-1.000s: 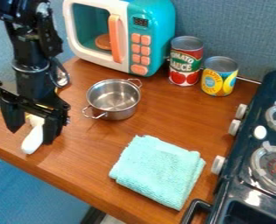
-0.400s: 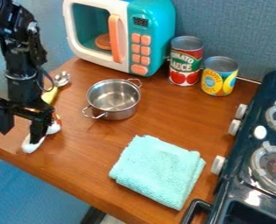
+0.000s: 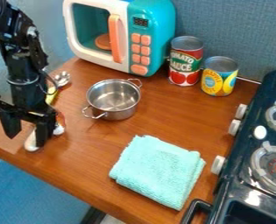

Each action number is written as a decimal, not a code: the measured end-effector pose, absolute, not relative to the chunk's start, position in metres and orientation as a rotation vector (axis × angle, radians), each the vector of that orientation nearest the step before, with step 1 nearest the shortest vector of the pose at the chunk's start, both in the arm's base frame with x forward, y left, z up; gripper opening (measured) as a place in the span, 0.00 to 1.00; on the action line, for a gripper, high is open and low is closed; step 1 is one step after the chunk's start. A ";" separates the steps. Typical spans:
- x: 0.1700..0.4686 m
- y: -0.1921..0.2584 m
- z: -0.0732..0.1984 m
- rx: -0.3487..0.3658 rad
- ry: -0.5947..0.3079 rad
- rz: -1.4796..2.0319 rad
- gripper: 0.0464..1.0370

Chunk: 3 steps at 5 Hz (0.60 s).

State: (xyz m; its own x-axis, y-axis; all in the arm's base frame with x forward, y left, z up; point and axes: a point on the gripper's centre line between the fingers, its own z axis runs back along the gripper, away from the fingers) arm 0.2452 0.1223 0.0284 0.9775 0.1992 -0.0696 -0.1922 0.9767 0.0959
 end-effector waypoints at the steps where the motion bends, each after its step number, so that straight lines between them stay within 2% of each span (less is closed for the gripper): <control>1: 0.246 0.122 0.027 0.086 0.079 0.193 0.96; 2: 0.248 0.127 0.016 0.060 0.101 0.208 0.93; 3: 0.247 0.129 0.016 0.028 0.092 0.223 0.65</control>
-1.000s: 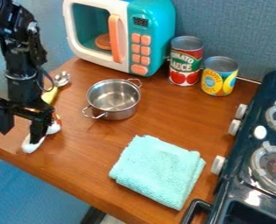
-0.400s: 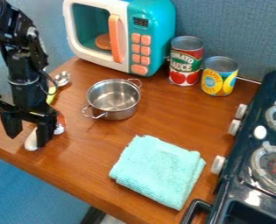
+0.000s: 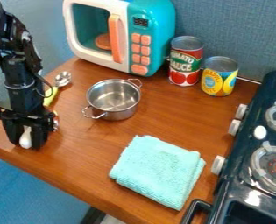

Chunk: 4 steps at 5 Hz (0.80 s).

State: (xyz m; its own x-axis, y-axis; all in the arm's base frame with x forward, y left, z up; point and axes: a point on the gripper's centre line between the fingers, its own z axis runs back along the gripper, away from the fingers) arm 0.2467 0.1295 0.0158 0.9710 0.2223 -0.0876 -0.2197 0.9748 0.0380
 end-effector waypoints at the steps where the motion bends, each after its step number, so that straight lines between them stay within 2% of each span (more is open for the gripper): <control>1: 0.247 0.130 0.015 -0.022 0.069 0.215 0.38; 2: 0.243 0.130 0.022 -0.047 0.040 0.224 0.28; 3: 0.239 0.126 0.040 -0.068 -0.018 0.220 0.27; 4: 0.233 0.115 0.087 -0.055 -0.176 0.198 0.27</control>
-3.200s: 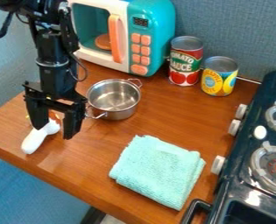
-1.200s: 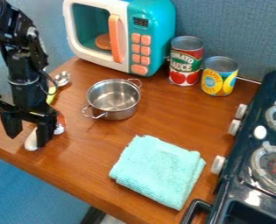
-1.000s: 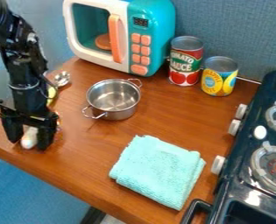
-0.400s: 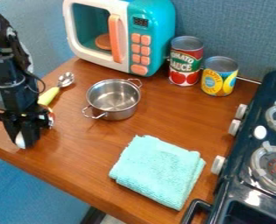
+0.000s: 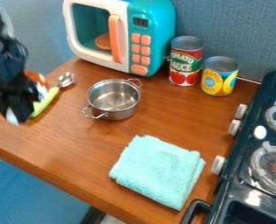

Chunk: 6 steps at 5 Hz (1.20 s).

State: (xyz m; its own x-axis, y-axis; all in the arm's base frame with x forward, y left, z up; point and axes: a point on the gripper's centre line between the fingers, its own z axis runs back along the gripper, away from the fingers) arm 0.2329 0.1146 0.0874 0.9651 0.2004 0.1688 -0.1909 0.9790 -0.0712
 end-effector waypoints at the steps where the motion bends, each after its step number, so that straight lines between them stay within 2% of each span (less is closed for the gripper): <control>1: 0.238 0.077 0.123 -0.076 -0.283 0.076 0.27; 2: 0.267 0.031 0.132 -0.125 -0.275 -0.011 0.27; 3: 0.304 -0.012 0.131 -0.186 -0.226 -0.071 0.27; 5: 0.354 -0.048 0.136 -0.185 -0.205 -0.085 0.27; 6: 0.388 -0.069 0.094 -0.170 -0.144 -0.095 0.27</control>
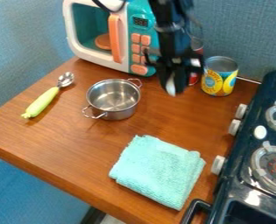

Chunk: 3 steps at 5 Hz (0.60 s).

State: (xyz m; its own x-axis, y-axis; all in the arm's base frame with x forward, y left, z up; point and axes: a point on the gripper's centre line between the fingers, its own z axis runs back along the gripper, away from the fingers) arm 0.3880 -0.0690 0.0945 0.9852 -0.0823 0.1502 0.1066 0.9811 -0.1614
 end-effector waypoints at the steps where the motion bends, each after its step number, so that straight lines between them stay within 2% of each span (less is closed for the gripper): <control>1: 0.408 -0.073 0.058 -0.131 -0.106 -0.093 0.27; 2: 0.404 -0.064 0.040 -0.072 -0.050 -0.113 0.27; 3: 0.403 -0.058 0.039 -0.033 -0.031 -0.104 0.27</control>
State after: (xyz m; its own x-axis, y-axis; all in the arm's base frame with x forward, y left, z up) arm 0.4032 -0.0584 0.0393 0.9941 -0.1033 0.0331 0.1043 0.9940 -0.0314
